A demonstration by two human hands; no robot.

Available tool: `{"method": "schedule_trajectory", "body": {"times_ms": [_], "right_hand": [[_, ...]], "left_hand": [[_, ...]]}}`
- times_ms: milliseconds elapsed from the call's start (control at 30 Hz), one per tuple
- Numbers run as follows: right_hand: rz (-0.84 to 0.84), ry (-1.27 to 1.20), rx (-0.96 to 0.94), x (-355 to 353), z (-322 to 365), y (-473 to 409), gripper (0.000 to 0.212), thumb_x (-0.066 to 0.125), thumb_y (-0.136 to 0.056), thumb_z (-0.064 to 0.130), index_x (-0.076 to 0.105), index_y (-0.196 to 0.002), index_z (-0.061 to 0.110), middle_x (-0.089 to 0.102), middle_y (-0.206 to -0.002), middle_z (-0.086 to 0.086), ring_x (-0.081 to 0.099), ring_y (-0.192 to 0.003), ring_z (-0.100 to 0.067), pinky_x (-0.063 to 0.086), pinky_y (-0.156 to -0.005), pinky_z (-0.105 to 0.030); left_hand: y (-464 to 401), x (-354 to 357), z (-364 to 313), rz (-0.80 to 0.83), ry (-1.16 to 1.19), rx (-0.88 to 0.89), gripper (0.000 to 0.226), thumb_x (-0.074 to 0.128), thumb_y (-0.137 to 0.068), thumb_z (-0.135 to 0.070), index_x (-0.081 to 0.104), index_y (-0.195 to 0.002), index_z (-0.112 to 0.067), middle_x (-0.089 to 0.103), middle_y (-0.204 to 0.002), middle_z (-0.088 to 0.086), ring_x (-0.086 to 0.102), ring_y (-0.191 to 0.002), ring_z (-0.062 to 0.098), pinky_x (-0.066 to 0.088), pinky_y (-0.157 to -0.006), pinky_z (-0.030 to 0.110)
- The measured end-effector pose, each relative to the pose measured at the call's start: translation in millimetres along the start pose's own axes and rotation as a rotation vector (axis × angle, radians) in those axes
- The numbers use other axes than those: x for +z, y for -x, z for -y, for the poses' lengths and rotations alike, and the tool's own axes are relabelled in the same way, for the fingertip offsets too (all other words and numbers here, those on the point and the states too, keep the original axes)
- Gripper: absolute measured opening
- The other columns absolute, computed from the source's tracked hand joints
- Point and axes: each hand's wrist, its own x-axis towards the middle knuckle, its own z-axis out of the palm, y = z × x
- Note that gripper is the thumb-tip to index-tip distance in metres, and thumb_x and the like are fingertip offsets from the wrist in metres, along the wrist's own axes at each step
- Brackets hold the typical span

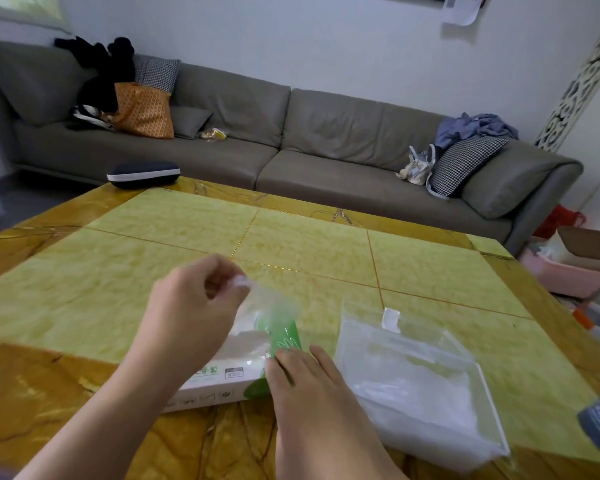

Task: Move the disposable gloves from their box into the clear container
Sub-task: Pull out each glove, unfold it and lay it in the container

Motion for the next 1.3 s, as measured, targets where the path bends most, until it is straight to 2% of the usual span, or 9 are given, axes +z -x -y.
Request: {"method": "schedule_trajectory", "body": {"times_ms": [67,200,333,500,667,800,967,1133,1300], "right_hand": [[0.020,-0.005,-0.042,-3,0,0,0.078,0.064,-0.084,0.020,0.036,-0.155,0.004,0.035,-0.160,-0.012,0.027,-0.154,-0.028,-0.013,-0.127,-0.035],[-0.077,-0.063,-0.011,-1,3,2,0.064,0.061,-0.074,0.019,0.062,-0.138,0.010,0.061,-0.132,-0.010,0.056,-0.132,-0.028,0.007,-0.126,-0.029],[-0.329,-0.537,0.144,-35,-9,13,0.051,0.053,-0.089,0.004,0.062,-0.131,0.032,0.056,-0.121,0.016,0.056,-0.110,-0.002,0.048,-0.099,-0.019],[-0.634,-1.143,0.432,-59,-56,21,0.025,0.052,-0.087,0.024,0.076,-0.084,0.017,0.076,-0.089,0.002,0.070,-0.092,-0.011,0.055,-0.085,-0.033],[-0.378,-1.451,0.296,-77,-61,31,0.040,0.070,-0.089,0.051,0.076,-0.104,0.013,0.078,-0.097,-0.013,0.074,-0.092,-0.029,0.059,-0.084,-0.035],[-0.567,-1.333,0.484,-68,-65,26,0.024,0.076,-0.096,0.026,0.072,-0.079,0.009,0.069,-0.065,-0.009,0.066,-0.062,-0.023,0.058,-0.075,-0.048],[-0.430,-1.593,0.373,-73,-67,30,0.022,0.064,-0.101,0.006,0.080,-0.089,0.017,0.077,-0.087,-0.022,0.074,-0.080,-0.044,0.060,-0.075,-0.051],[-0.340,-1.744,0.274,-71,-74,32,0.027,0.058,-0.102,0.001,0.081,-0.107,0.015,0.075,-0.089,-0.021,0.067,-0.082,-0.037,0.056,-0.079,-0.058],[-0.325,-1.680,0.274,-77,-95,41,0.032,0.056,-0.100,-0.004,0.081,-0.108,0.014,0.073,-0.084,-0.019,0.054,-0.054,-0.021,0.048,-0.047,-0.029]], "left_hand": [[0,-6,-10,-0.003,0.266,-0.051,0.006,0.070,-0.096,-0.028,0.074,-0.095,-0.025,0.076,-0.083,-0.005,0.071,-0.075,0.008,0.056,-0.071,0.024],[1,-2,-15,0.119,0.629,-0.246,0.016,0.069,-0.097,-0.023,0.080,-0.092,-0.012,0.076,-0.084,0.013,0.071,-0.071,0.022,0.060,-0.070,0.034],[5,9,-18,0.220,0.757,-0.322,0.017,0.068,-0.096,-0.019,0.080,-0.093,-0.007,0.073,-0.084,0.015,0.068,-0.071,0.021,0.056,-0.064,0.033],[14,18,-24,0.327,0.797,-0.327,0.016,0.072,-0.090,-0.020,0.079,-0.097,-0.007,0.075,-0.092,0.019,0.068,-0.074,0.026,0.057,-0.069,0.038],[34,34,-41,0.548,0.711,-0.230,0.021,0.076,-0.088,-0.012,0.077,-0.109,-0.014,0.076,-0.104,0.021,0.072,-0.087,0.036,0.060,-0.079,0.042],[39,40,-45,0.650,0.679,-0.173,0.024,0.076,-0.090,-0.011,0.079,-0.111,-0.023,0.079,-0.104,0.011,0.075,-0.089,0.024,0.059,-0.076,0.035],[40,42,-44,0.907,0.858,-0.268,0.043,0.070,-0.094,-0.032,0.068,-0.134,-0.016,0.068,-0.135,0.015,0.062,-0.128,0.035,0.039,-0.116,0.056],[39,47,-39,0.868,0.945,-0.322,0.047,0.067,-0.093,-0.028,0.067,-0.131,-0.002,0.065,-0.133,0.027,0.061,-0.127,0.044,0.041,-0.115,0.059],[29,38,-31,0.640,1.046,-0.414,0.049,0.080,-0.082,-0.021,0.066,-0.117,0.011,0.054,-0.117,0.047,0.048,-0.105,0.040,0.046,-0.103,0.058]]}}
